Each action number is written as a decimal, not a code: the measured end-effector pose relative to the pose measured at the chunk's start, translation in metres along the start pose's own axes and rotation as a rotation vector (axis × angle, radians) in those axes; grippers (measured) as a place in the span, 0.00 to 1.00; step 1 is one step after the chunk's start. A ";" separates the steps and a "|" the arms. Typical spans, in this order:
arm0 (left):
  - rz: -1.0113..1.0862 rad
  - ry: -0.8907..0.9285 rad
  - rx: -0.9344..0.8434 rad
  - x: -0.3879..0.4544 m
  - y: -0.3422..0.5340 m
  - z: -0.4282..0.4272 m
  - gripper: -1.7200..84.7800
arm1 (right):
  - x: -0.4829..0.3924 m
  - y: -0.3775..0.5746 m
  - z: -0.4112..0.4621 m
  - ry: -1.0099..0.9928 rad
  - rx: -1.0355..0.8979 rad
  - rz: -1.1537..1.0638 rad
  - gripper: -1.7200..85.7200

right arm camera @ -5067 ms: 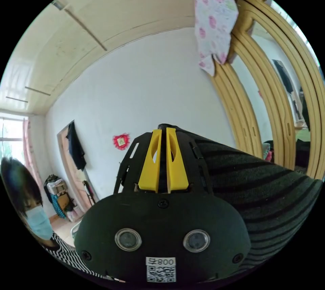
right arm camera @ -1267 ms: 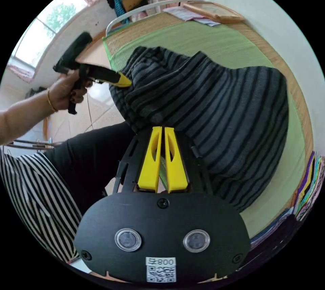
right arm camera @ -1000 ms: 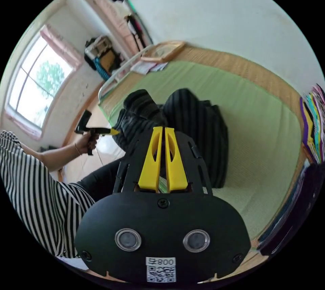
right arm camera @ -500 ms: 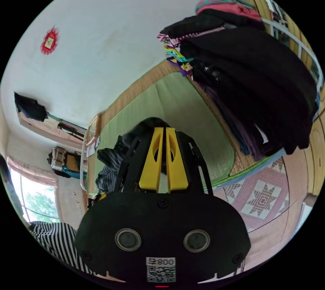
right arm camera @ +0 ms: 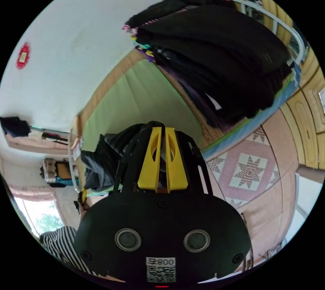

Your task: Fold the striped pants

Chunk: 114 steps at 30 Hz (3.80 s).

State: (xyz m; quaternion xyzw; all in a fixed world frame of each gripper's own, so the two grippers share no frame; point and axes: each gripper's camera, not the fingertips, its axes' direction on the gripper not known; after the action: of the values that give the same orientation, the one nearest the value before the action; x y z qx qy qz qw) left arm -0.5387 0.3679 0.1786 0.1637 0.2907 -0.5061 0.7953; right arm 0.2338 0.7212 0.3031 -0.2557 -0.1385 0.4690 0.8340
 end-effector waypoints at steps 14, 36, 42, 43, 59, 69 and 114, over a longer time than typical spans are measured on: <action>-0.033 0.051 -0.006 0.009 0.001 -0.013 0.05 | -0.229 0.105 0.141 -0.286 -0.185 -0.745 0.12; 0.253 0.222 0.080 0.124 -0.051 -0.042 0.05 | -0.160 0.056 0.172 -0.785 -0.187 -0.492 0.02; 0.381 0.201 0.154 0.202 -0.135 -0.022 0.06 | -0.118 0.003 0.146 -1.014 -0.016 -0.256 0.02; 0.374 0.145 0.137 0.217 -0.156 -0.005 0.06 | -0.118 -0.006 0.149 -1.022 -0.012 -0.231 0.02; 0.323 -0.611 -0.281 0.159 -0.104 0.081 0.13 | -0.166 0.040 0.224 -0.443 -0.189 -0.324 0.06; 0.127 -0.692 -0.194 0.140 -0.080 0.078 0.15 | -0.230 0.115 0.212 0.023 -0.210 -0.466 0.10; 0.136 -0.493 -0.030 0.202 -0.057 0.056 0.02 | -0.388 -0.048 0.221 0.550 -0.288 -0.553 0.02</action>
State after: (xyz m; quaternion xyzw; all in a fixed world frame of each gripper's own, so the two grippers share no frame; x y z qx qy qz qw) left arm -0.5087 0.1690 0.0973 0.0429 0.0839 -0.4715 0.8768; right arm -0.0383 0.4349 0.5172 -0.4387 -0.0381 0.1171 0.8901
